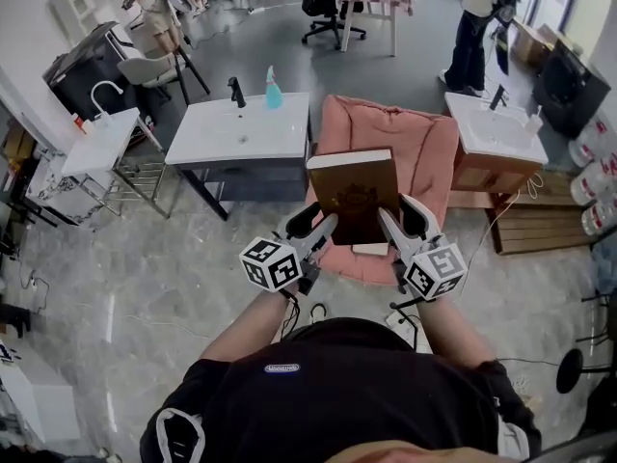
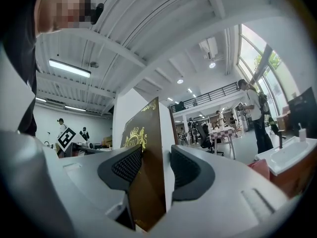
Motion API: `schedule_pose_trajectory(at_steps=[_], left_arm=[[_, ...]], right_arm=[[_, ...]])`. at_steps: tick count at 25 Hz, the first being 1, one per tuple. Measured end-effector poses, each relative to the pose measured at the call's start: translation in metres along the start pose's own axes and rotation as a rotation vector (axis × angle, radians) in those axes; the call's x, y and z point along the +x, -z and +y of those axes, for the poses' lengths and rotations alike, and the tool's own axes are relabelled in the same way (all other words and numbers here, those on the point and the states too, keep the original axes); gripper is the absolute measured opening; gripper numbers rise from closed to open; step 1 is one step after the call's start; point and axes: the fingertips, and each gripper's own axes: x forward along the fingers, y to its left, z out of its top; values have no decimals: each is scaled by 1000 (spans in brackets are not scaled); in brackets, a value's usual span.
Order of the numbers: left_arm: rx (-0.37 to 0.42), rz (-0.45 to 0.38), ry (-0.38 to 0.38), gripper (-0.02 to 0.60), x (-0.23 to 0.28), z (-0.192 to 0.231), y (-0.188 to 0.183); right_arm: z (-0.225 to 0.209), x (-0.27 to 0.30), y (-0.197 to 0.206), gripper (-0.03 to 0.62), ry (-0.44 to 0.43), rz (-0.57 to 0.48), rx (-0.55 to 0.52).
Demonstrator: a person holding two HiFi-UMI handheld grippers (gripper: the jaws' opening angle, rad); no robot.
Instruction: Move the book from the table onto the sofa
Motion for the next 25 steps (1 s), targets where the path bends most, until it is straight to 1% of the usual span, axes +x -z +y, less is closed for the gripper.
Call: schedule_pose_trajectory(at_steps=[5, 10, 14, 18, 25], left_arm=[[4, 29, 55, 193, 24, 53, -23], [-2, 72, 116, 192, 47, 92, -29], [-14, 99, 148, 192, 62, 113, -29], [-48, 142, 170, 192, 76, 125, -11], [-99, 281, 195, 192, 110, 134, 42]], right_arm=[[-15, 52, 6, 207, 57, 8, 4], [-31, 86, 15, 207, 120, 14, 7], [-42, 103, 23, 207, 163, 30, 18], [-54, 102, 45, 207, 207, 68, 46], [-93, 90, 86, 207, 288, 120, 132]])
